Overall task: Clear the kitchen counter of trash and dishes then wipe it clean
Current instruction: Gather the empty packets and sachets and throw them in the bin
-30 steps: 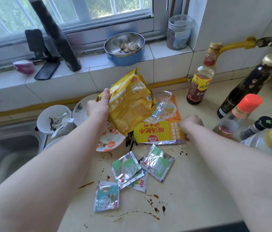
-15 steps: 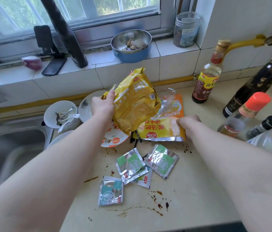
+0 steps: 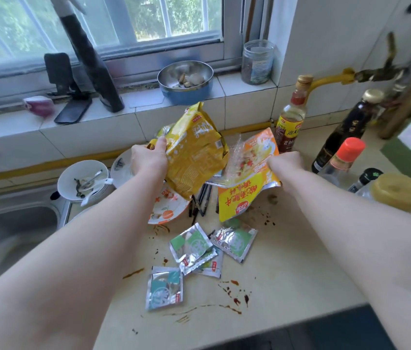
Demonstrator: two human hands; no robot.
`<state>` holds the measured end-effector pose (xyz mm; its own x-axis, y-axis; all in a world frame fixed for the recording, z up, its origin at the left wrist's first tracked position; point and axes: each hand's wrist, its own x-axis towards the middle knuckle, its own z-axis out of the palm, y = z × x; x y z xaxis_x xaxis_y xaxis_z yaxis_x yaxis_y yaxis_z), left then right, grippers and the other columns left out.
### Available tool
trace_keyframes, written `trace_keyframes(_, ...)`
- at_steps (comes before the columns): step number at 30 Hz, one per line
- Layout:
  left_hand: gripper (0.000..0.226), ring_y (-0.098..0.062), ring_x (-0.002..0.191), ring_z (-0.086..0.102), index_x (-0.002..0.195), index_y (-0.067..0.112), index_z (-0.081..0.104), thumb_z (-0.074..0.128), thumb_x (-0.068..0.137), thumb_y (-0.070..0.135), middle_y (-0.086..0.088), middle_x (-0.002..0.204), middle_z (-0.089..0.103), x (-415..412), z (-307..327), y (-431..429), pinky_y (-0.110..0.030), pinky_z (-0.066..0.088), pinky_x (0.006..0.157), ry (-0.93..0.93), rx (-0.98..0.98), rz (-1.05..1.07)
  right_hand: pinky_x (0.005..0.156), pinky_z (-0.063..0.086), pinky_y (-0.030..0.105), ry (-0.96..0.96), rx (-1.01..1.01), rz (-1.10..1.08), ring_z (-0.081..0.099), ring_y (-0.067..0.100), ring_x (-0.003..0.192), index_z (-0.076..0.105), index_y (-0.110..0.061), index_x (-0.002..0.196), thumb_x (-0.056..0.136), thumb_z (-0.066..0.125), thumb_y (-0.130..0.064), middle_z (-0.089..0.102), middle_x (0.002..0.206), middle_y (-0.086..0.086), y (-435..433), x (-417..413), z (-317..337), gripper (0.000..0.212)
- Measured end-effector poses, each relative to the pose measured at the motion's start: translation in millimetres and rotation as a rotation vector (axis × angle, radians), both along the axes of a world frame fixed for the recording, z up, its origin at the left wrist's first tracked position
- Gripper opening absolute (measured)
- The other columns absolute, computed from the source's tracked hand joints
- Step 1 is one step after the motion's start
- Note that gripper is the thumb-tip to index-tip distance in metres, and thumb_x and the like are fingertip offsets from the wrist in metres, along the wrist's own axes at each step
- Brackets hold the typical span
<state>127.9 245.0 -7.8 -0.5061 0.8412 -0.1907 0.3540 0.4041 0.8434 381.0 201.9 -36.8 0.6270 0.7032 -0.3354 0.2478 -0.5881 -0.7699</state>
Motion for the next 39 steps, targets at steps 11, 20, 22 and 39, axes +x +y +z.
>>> trace_keyframes(11,0.051,-0.031,0.106,0.058,0.116,0.014,0.048,0.054,0.089,0.057,-0.010,0.116,0.058,-7,27,-32,-0.046,0.051,0.093,-0.052,0.059,-0.155,0.056,0.032,0.027,-0.083,0.066,-0.075,0.045,0.028,0.076,0.053,-0.012,0.072,0.085,0.047,-0.017,0.049,0.073,0.003,-59,-15,38,0.016)
trace_keyframes(20,0.046,-0.028,0.101,0.060,0.107,0.016,0.055,0.048,0.091,0.059,-0.006,0.110,0.061,-32,42,-74,-0.047,0.053,0.091,-0.149,0.060,-0.319,0.081,0.040,0.034,-0.031,0.158,-0.146,0.049,0.030,0.093,0.052,-0.014,0.107,0.080,0.043,-0.014,0.052,0.103,0.013,-116,-41,48,0.028)
trace_keyframes(22,0.044,-0.028,0.099,0.063,0.098,0.017,0.059,0.050,0.091,0.059,-0.006,0.109,0.064,-37,40,-83,-0.049,0.054,0.091,-0.325,-0.022,-0.375,0.087,0.044,0.042,0.007,0.192,-0.105,0.052,0.035,0.097,0.057,-0.016,0.084,0.065,0.045,-0.016,0.057,0.096,0.015,-127,-41,42,0.022)
trace_keyframes(39,0.060,-0.024,0.093,0.065,0.122,0.012,0.060,0.060,0.084,0.059,-0.007,0.107,0.067,-55,5,-195,-0.035,0.055,0.071,-0.181,-0.090,-0.420,0.093,0.052,0.048,0.614,0.210,0.433,0.069,0.029,0.098,0.063,-0.013,0.117,0.077,0.068,-0.054,0.072,0.107,0.010,-223,-84,35,0.057)
